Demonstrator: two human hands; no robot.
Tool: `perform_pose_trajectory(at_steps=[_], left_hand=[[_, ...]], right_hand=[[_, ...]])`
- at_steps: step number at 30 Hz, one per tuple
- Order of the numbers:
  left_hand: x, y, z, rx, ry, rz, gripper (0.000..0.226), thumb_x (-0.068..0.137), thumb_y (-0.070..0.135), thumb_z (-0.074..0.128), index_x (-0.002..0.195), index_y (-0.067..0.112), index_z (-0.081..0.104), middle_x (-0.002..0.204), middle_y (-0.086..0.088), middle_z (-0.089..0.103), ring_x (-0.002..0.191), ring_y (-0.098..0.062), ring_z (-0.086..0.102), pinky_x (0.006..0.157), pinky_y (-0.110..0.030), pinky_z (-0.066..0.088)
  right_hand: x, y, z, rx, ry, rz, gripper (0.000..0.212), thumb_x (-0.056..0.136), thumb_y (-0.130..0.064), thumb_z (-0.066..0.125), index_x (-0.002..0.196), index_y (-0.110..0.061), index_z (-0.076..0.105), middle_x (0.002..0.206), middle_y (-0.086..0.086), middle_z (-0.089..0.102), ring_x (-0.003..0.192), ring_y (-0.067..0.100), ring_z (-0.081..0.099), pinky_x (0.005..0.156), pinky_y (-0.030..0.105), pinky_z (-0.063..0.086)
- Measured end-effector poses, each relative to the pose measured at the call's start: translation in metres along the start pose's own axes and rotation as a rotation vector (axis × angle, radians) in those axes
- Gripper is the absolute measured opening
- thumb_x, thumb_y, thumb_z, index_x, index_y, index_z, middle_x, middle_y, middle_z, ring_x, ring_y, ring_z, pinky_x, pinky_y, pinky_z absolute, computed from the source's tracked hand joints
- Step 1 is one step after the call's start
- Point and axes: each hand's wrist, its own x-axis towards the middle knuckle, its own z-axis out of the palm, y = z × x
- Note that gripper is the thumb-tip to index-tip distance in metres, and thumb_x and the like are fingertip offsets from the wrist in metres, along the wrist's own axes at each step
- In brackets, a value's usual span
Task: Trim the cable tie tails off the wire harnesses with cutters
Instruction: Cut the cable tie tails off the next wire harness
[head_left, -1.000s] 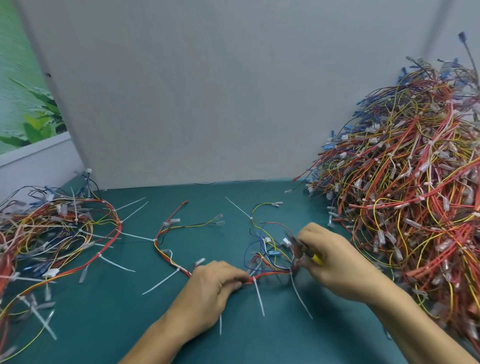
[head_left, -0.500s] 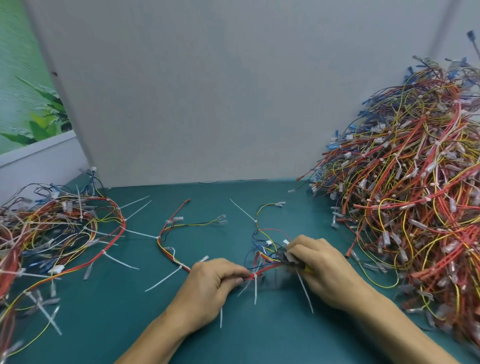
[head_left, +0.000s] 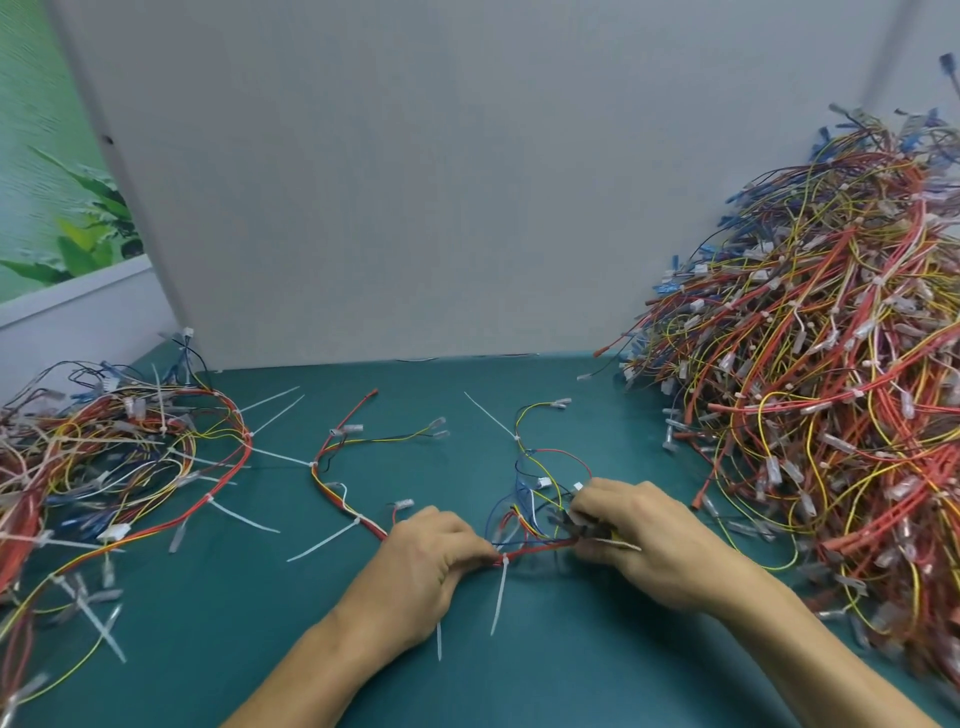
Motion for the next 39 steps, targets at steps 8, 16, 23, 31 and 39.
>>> perform_pose_trajectory(at_steps=[8, 16, 23, 31, 39], left_hand=[[0.000, 0.002, -0.005, 0.082, -0.073, 0.054, 0.030, 0.084, 0.002, 0.066, 0.099, 0.026, 0.076, 0.089, 0.005, 0.068, 0.079, -0.020, 0.060, 0.075, -0.030, 0.051], [-0.006, 0.002, -0.013, -0.118, 0.083, -0.136, 0.020, 0.082, 0.001, 0.066, 0.092, 0.016, 0.075, 0.094, 0.011, 0.064, 0.080, 0.007, 0.055, 0.074, -0.002, 0.036], [-0.007, -0.004, -0.010, -0.113, 0.006, -0.122, 0.012, 0.080, 0.018, 0.073, 0.091, 0.021, 0.073, 0.092, 0.009, 0.065, 0.081, -0.003, 0.060, 0.077, -0.021, 0.049], [-0.005, -0.009, -0.016, -0.022, -0.096, -0.032, 0.008, 0.085, 0.021, 0.069, 0.088, 0.022, 0.076, 0.087, 0.008, 0.067, 0.082, -0.009, 0.059, 0.081, -0.016, 0.040], [-0.006, -0.015, -0.029, -0.066, -0.285, -0.110, 0.007, 0.082, 0.021, 0.072, 0.087, 0.023, 0.076, 0.090, 0.009, 0.067, 0.088, -0.003, 0.058, 0.087, -0.024, 0.044]], right_hand=[[0.009, -0.009, -0.008, -0.035, -0.323, 0.142, 0.014, 0.085, -0.032, 0.063, 0.081, -0.027, 0.050, 0.096, -0.013, 0.044, 0.094, 0.017, 0.050, 0.086, 0.037, 0.044], [-0.006, -0.012, -0.028, 0.018, -0.165, 0.147, 0.012, 0.087, -0.020, 0.066, 0.094, -0.024, 0.058, 0.100, -0.014, 0.044, 0.091, 0.007, 0.049, 0.084, 0.022, 0.040], [-0.007, -0.049, -0.036, -0.023, 0.304, 0.178, 0.025, 0.086, -0.027, 0.070, 0.075, -0.020, 0.048, 0.069, -0.009, 0.046, 0.067, 0.013, 0.042, 0.062, 0.033, 0.031], [0.012, -0.061, 0.008, -0.108, 0.110, 0.370, 0.029, 0.090, -0.040, 0.056, 0.079, -0.021, 0.036, 0.081, 0.001, 0.055, 0.088, 0.032, 0.050, 0.063, 0.037, 0.024], [0.018, -0.059, 0.027, 0.037, 0.094, 0.446, 0.029, 0.090, -0.042, 0.056, 0.079, -0.020, 0.040, 0.073, -0.006, 0.045, 0.083, 0.025, 0.038, 0.062, 0.034, 0.037]])
